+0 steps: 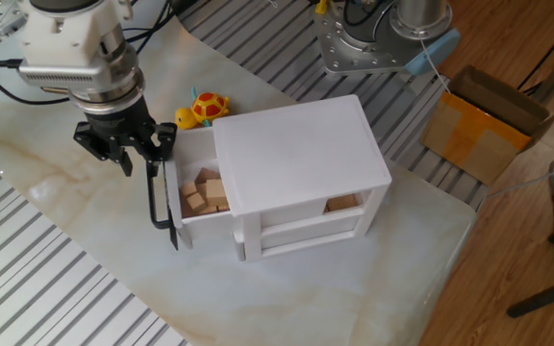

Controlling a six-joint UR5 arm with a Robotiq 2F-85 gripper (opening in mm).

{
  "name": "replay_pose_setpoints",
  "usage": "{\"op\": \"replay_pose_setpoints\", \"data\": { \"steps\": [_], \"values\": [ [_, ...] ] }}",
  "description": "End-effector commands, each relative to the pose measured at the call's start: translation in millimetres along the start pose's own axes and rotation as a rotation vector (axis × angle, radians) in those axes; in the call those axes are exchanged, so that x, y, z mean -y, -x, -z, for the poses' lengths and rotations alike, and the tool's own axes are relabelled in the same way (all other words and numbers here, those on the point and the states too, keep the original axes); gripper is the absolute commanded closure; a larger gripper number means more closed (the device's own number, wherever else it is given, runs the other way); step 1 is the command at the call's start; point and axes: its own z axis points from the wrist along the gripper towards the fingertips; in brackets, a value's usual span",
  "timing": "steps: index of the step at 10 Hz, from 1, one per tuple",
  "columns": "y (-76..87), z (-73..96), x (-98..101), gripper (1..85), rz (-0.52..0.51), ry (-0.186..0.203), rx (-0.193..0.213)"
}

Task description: Take something out of a drawer

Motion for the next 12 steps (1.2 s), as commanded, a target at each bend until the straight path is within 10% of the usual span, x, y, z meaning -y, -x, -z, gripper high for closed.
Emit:
{"op": "replay_pose_setpoints", "data": {
  "steps": [1, 12],
  "values": [
    [2.0, -1.6, 13.7, 50.0, -0.013, -0.030, 0.000],
    [6.5, 0.2, 12.8, 48.3, -0.027, 0.034, 0.008]
  ]
}}
